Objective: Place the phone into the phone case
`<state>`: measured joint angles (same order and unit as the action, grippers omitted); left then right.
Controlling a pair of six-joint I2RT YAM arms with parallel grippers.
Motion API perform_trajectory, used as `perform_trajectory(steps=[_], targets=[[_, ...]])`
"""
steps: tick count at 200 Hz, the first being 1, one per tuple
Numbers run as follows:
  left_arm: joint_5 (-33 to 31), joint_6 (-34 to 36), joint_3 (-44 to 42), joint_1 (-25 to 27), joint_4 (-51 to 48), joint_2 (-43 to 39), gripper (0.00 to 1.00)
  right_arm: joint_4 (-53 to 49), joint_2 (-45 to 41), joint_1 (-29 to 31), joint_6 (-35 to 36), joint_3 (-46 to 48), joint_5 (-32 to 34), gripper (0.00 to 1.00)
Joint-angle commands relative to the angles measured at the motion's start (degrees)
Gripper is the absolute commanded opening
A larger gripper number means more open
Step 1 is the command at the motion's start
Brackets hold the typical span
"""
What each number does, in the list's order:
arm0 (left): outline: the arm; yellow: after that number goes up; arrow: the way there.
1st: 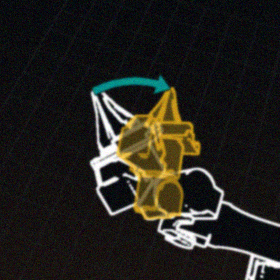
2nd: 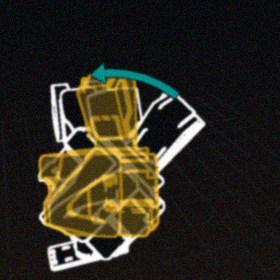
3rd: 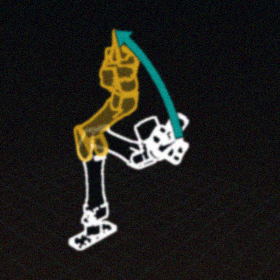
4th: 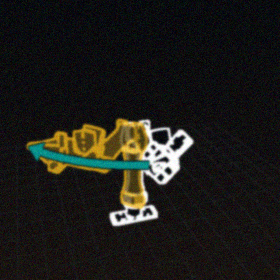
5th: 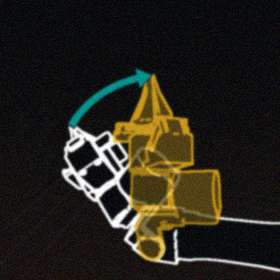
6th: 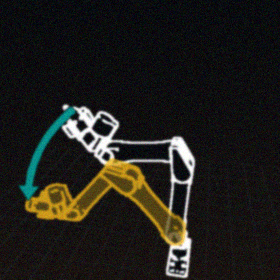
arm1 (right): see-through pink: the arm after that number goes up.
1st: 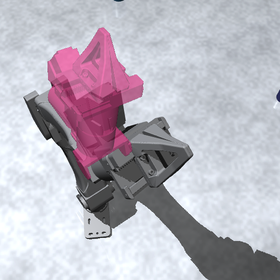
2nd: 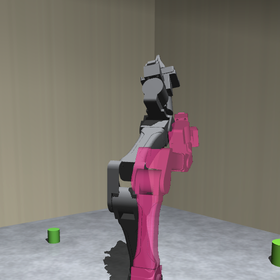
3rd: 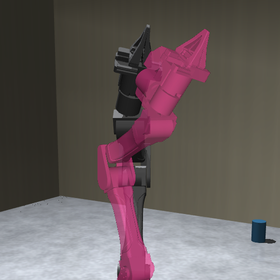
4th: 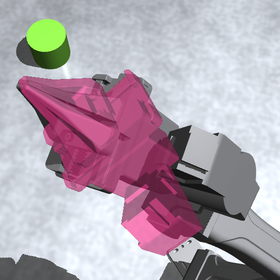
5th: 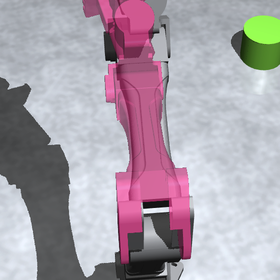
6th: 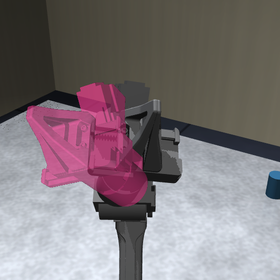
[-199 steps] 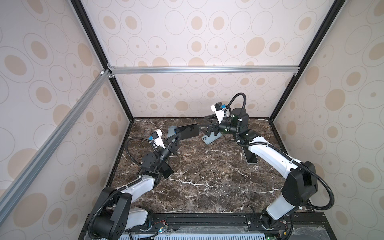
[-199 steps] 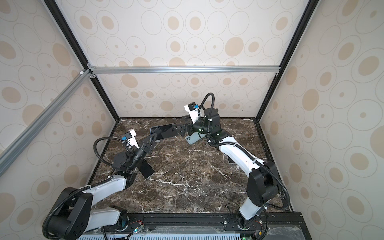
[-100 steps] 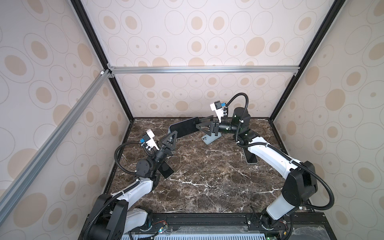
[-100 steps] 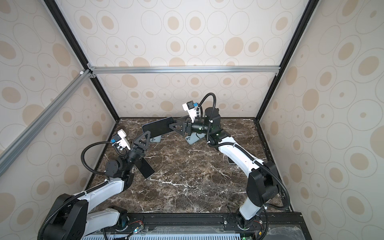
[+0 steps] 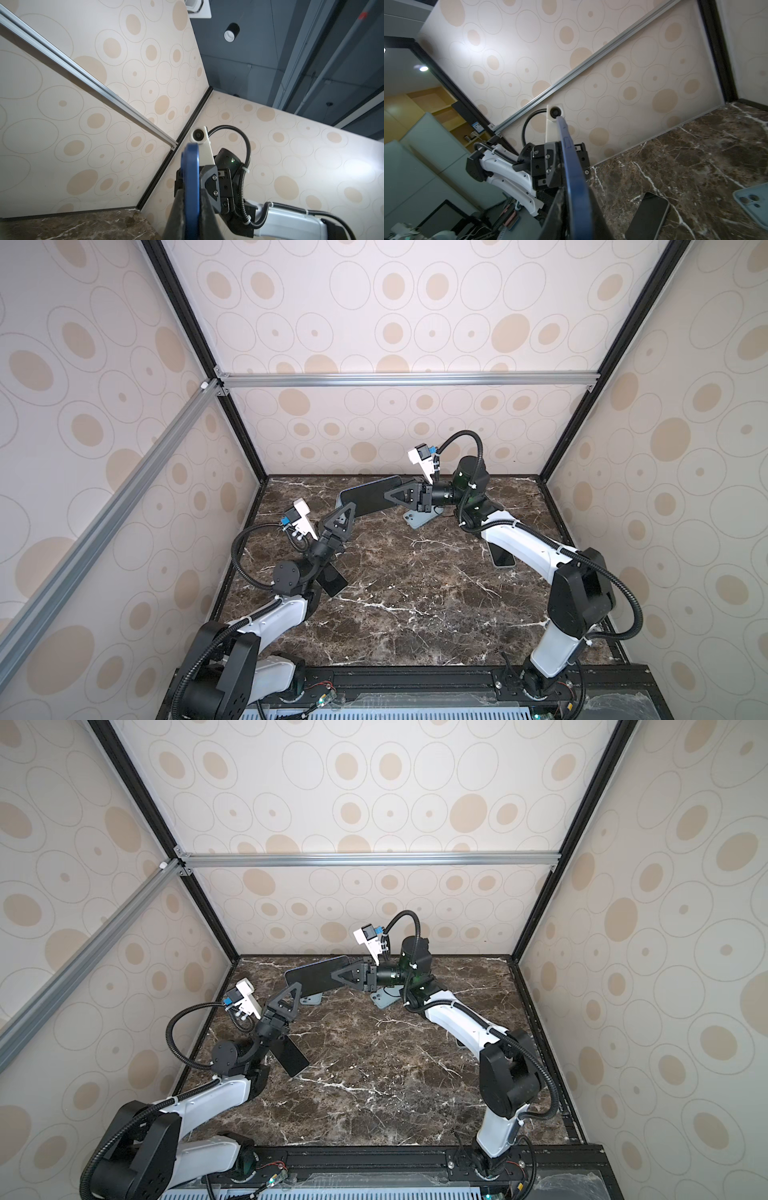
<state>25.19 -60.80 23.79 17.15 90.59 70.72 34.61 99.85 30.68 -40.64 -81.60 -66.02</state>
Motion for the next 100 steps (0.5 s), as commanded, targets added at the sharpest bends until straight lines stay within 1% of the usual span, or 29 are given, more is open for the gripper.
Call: perform_trajectory(steps=[1, 10, 53, 70, 76, 81, 100], targets=[[-0.8, 0.5, 0.1, 0.0, 5.3, 0.1, 0.0, 4.9, -0.9, 0.5, -1.7, 0.0, 0.0, 0.02], [-1.1, 0.7, -0.4, -0.1, 4.5, 0.3, 0.0, 4.8, -1.2, 0.5, -1.2, 0.6, 0.3, 0.0], [-4.5, 1.7, -2.5, 0.0, 3.9, 2.0, 0.0, 1.7, -1.1, 0.5, 1.0, 1.3, -0.1, 0.0], [-4.6, 1.9, -2.5, 0.1, 3.6, 2.6, 0.0, 1.8, -0.9, 0.3, 1.2, 1.5, -0.3, 0.0], [-4.5, 2.2, -2.5, 0.1, 3.6, 2.8, 0.04, 1.9, -1.0, 0.2, 1.5, 1.7, -0.2, 0.0], [-4.5, 2.4, -2.5, 0.0, 3.4, 3.0, 0.09, 2.0, -1.0, 0.1, 1.6, 2.1, -0.2, 0.0], [-4.8, 3.6, -3.0, 0.1, 2.5, 3.2, 0.2, 2.4, -1.2, -0.4, 2.2, 3.3, 0.6, 0.0]])
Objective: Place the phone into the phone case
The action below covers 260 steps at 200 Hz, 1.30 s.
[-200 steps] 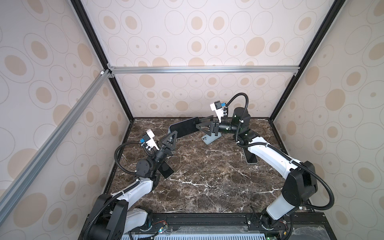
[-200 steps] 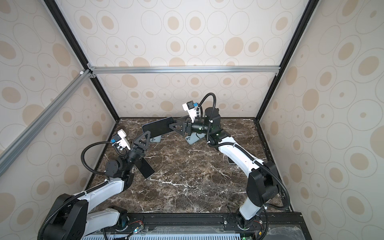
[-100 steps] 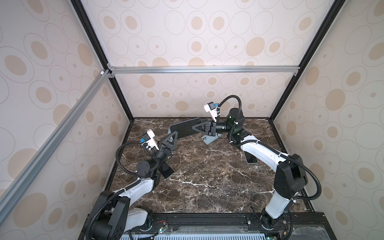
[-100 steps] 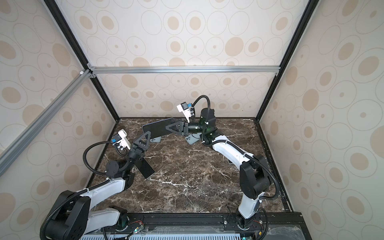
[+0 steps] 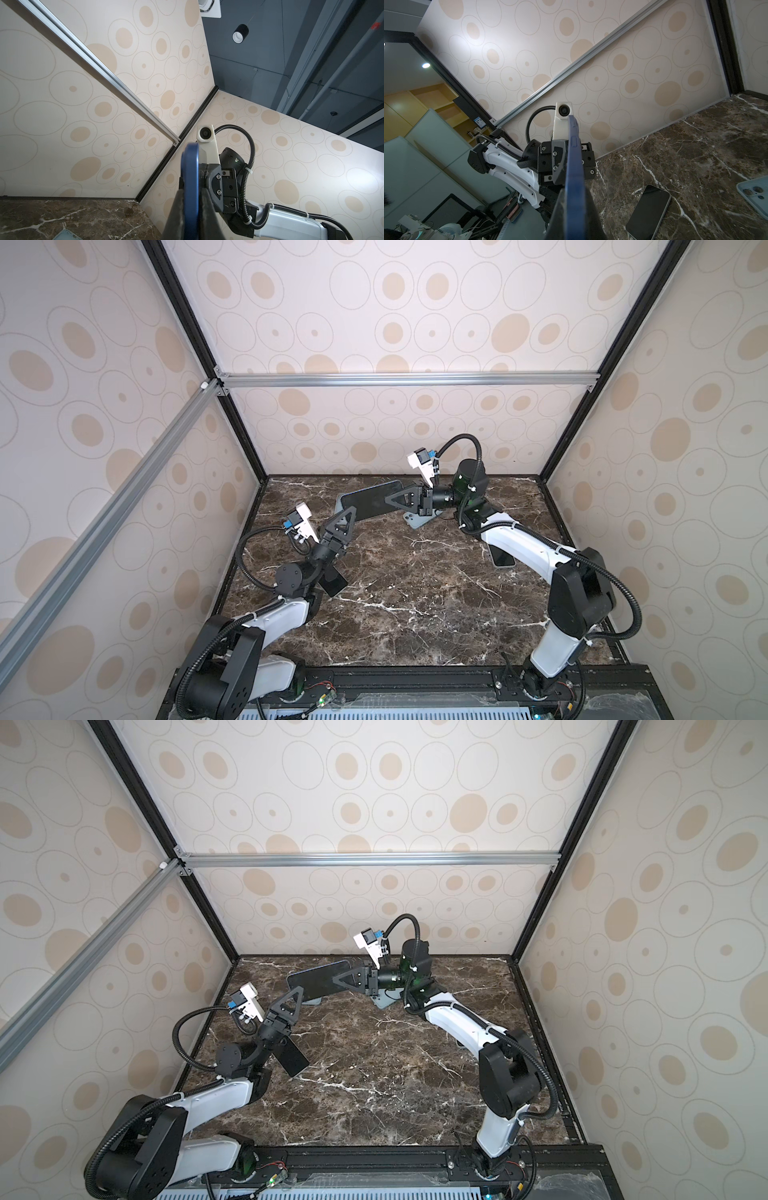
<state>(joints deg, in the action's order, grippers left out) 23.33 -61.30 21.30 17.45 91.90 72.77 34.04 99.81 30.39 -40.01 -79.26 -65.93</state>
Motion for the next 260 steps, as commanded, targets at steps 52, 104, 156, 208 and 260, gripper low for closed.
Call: perform_trajectory(steps=[52, 104, 156, 208, 260], targets=[[-6.4, 7.9, -1.0, -0.3, -3.2, 1.2, 0.52, 3.8, -0.9, -2.9, 2.4, 2.7, 2.7, 0.0], [-8.7, 11.1, -1.4, -0.4, -5.1, 1.0, 0.65, 3.3, -0.1, -5.2, 2.5, 2.7, 2.8, 0.0], [-16.3, 20.4, 2.5, -0.7, -22.6, -4.2, 0.65, -9.1, -2.4, -8.3, 8.8, 1.3, 9.6, 0.0], [-29.1, 28.1, 20.0, -0.5, -58.4, -0.6, 0.61, -48.2, -9.0, -11.8, 24.4, -8.9, 29.4, 0.0], [-24.6, 29.8, 44.2, 5.7, -77.5, 23.7, 0.58, -61.7, -16.3, -16.8, 22.6, -7.3, 38.9, 0.0]])
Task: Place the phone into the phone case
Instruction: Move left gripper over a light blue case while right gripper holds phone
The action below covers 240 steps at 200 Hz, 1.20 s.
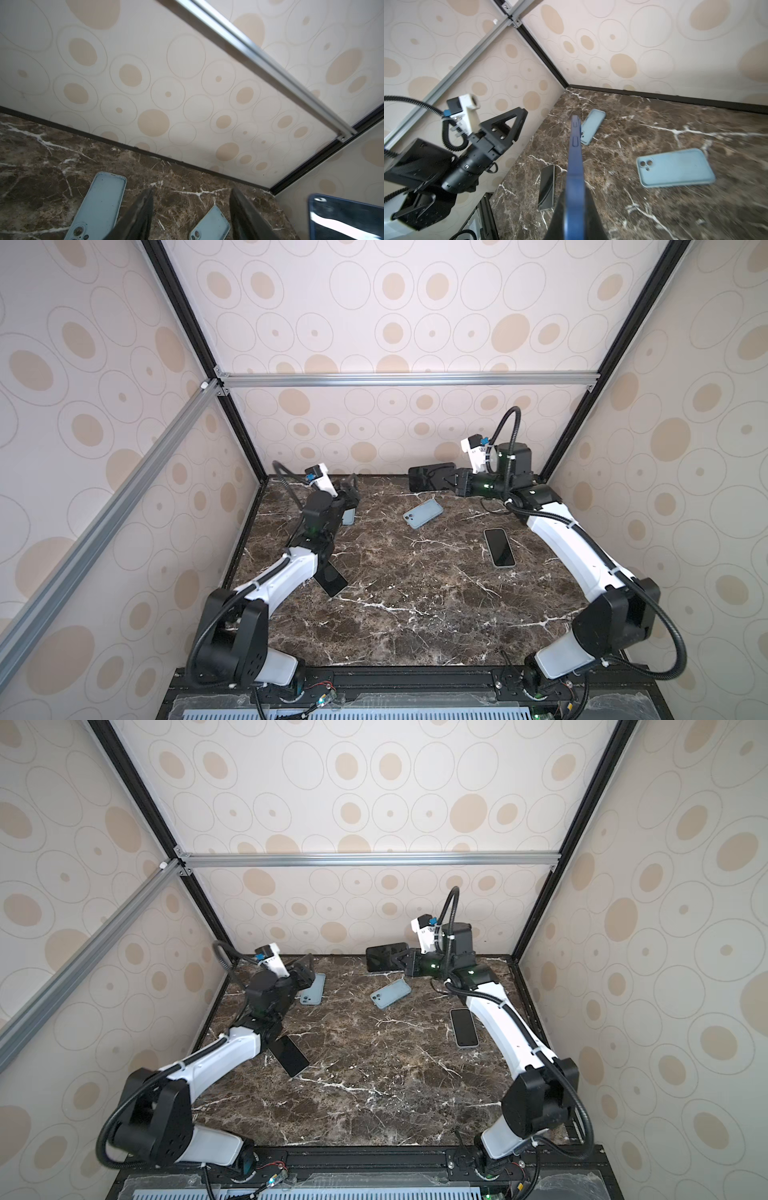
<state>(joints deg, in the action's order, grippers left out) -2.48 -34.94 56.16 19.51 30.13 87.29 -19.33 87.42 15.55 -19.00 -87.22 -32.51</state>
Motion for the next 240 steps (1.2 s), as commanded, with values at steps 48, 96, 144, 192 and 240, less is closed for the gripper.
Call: perform_trajectory(steps=[48, 96, 144, 192, 240], targets=[[2.5, 3.2, 30.3, 9.0, -29.3, 30.4, 0.59, -11.8, -11.5, -2.1, 5.6, 3.7, 9.8, 0.0], [2.2, 3.3, 40.2, 11.7, -36.3, 40.8, 0.59, -13.0, -15.6, -2.5, 7.4, 4.5, 11.3, 0.0], [2.6, 5.3, 45.3, 12.1, -40.5, 45.6, 0.55, -12.6, -17.6, -2.5, 7.3, 6.7, 11.9, 0.0], [1.4, 8.8, 48.8, 12.0, -44.1, 48.3, 0.43, -11.9, -18.7, -2.5, 6.9, 7.6, 11.8, 0.0], [2.0, 10.5, 51.2, 12.2, -46.0, 50.2, 0.37, -12.7, -19.7, -2.5, 7.3, 7.7, 12.6, 0.0]])
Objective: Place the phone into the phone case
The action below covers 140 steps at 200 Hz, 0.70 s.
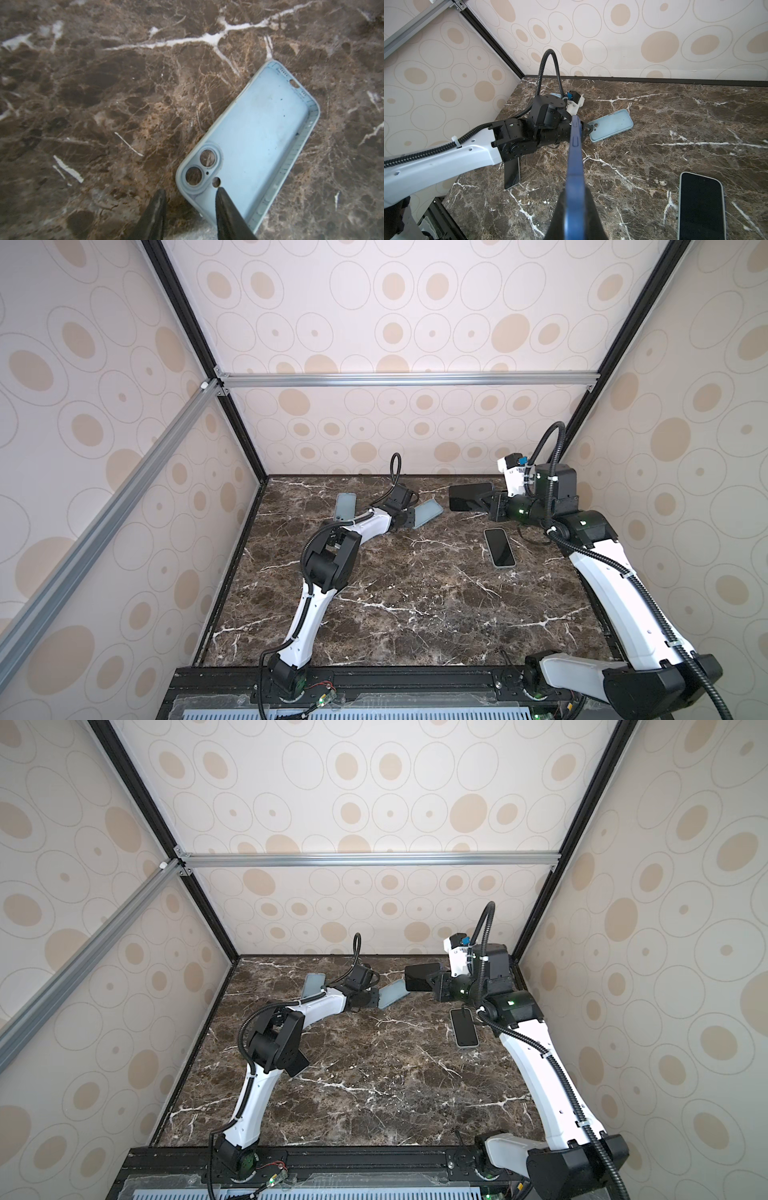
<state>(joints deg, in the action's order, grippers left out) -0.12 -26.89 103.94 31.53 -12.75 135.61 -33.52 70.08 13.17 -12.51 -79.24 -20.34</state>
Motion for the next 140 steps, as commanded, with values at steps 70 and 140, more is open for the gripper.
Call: perform_trajectory(steps=[70, 140], targets=[[-2.5, 6.3, 7.1, 0.1, -7.4, 3.7, 0.22, 0.4, -4.8, -0.1, 0.9, 1.2, 1.7, 0.0], [-4.1, 9.0, -2.9, 0.0, -4.4, -2.0, 0.09, 0.6, -4.9, -0.1, 0.5, 1.2, 1.4, 0.0]])
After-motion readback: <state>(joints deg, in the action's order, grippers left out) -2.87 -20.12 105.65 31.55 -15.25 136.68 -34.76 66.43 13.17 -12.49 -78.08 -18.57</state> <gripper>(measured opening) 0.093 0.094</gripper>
